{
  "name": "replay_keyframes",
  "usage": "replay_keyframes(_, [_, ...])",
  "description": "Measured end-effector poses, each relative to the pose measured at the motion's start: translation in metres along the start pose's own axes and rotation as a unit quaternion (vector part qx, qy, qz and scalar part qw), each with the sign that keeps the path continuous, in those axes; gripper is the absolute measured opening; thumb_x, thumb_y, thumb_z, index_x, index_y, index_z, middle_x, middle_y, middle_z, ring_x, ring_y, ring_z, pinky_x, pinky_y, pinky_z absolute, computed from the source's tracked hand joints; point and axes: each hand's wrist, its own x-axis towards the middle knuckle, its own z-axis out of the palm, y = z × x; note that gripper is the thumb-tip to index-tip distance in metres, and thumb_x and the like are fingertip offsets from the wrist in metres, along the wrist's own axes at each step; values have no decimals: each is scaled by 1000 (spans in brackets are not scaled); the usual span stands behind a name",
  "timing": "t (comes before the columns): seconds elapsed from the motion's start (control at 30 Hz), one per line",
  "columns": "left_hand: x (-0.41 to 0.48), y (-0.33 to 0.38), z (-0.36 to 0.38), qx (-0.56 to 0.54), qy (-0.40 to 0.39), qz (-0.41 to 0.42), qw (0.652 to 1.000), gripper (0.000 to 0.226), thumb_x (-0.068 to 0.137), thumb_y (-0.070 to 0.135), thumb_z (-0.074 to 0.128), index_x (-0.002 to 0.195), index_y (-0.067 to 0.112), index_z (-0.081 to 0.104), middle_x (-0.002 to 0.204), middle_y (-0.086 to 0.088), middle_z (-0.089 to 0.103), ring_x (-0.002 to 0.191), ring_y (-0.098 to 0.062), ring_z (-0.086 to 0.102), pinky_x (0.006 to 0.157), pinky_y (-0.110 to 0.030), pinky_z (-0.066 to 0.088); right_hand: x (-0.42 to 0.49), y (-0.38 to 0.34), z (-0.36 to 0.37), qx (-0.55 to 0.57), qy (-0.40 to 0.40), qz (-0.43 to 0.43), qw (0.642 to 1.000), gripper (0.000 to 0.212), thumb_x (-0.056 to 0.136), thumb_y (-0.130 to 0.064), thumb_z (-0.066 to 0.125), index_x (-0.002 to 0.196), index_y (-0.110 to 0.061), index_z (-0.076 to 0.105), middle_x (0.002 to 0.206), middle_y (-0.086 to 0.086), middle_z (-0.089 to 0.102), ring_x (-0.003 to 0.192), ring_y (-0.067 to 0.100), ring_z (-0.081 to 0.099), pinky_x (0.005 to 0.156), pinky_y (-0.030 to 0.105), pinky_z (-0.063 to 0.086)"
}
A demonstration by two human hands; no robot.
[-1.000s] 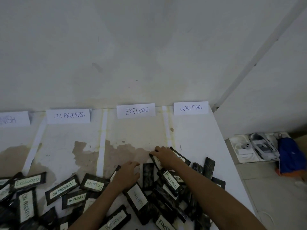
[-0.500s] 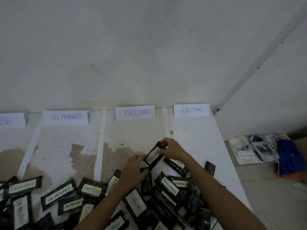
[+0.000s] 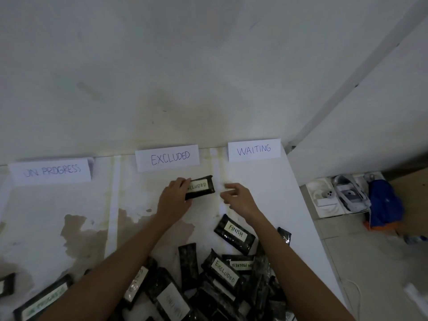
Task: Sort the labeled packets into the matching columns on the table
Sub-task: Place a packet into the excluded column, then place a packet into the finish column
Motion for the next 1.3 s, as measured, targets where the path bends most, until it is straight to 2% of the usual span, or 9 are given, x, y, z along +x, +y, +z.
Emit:
replay_keyframes(0.1, [27, -9, 6, -3, -15, -23, 1000, 58, 71, 10, 71, 125, -1, 52, 115, -20, 58, 94, -38, 57, 72, -43, 51, 0, 20, -13, -45, 4, 4, 999, 20, 86, -20, 64, 105, -23, 59, 98, 2, 65, 91, 18, 62, 83, 33, 51])
replay_keyframes(0.23, [49, -17, 14, -3, -27, -40, 999, 57, 77, 4, 67, 130, -2, 47, 125, -21, 53, 107, -39, 52, 81, -48, 47, -8, 42, -19, -88, -1, -12, 996, 17, 87, -12, 63, 101, -21, 60, 95, -1, 64, 81, 9, 60, 62, 6, 44])
replay_keyframes(0.3, [55, -23, 18, -14, -27, -53, 998, 56, 79, 1, 65, 131, -1, 46, 129, -21, 51, 113, -38, 49, 87, -49, 46, -13, 53, -20, -119, -9, -32, 992, 22, 85, -12, 66, 104, -20, 60, 100, 0, 63, 86, 13, 59, 66, 3, 42])
replay_keyframes(0.43, [59, -29, 23, -31, -26, -51, 998, 57, 77, 1, 67, 131, 0, 47, 130, -21, 51, 116, -38, 49, 91, -51, 47, -27, 76, -19, -343, -86, -75, 932, 62, 77, -36, 71, 132, -23, 46, 125, 2, 46, 112, 21, 46, 90, 27, 42])
replay_keyframes(0.5, [57, -29, 22, -28, -21, -51, 998, 59, 76, 1, 68, 131, 0, 47, 131, -22, 49, 117, -39, 48, 92, -52, 46, -33, 86, -16, -479, -107, -82, 867, 80, 73, -46, 70, 140, -27, 33, 134, 4, 37, 115, 25, 41, 91, 36, 41])
replay_keyframes(0.57, [52, -26, 18, -30, -15, -51, 998, 61, 76, 2, 68, 133, 1, 46, 136, -22, 45, 123, -39, 43, 96, -52, 42, -38, 92, -11, -532, -95, -91, 837, 80, 75, -39, 70, 143, -28, 29, 137, 6, 34, 114, 26, 41, 88, 36, 41])
replay_keyframes(0.7, [32, -14, 12, -35, -8, -51, 998, 59, 80, 10, 64, 135, 4, 43, 142, -19, 39, 128, -37, 38, 101, -49, 36, -38, 90, -7, -522, -68, -111, 843, 77, 73, -20, 68, 141, -24, 34, 129, 10, 41, 107, 27, 44, 76, 31, 37])
replay_keyframes(0.93, [-40, -11, -10, -35, -2, -67, 997, 56, 83, 20, 60, 135, 9, 44, 142, -15, 41, 129, -33, 39, 103, -49, 36, -49, 67, 3, -465, -37, -189, 864, 75, 61, -34, 64, 132, -22, 46, 120, 5, 47, 102, 25, 46, 75, 33, 41])
replay_keyframes(1.3, [-153, -76, -88, -21, 42, -139, 989, 57, 83, 26, 60, 137, 13, 42, 145, -13, 37, 131, -33, 36, 104, -48, 34, -87, -28, 126, -424, -61, -360, 828, 67, 60, -31, 66, 124, -19, 53, 117, 6, 52, 96, 25, 49, 71, 38, 47])
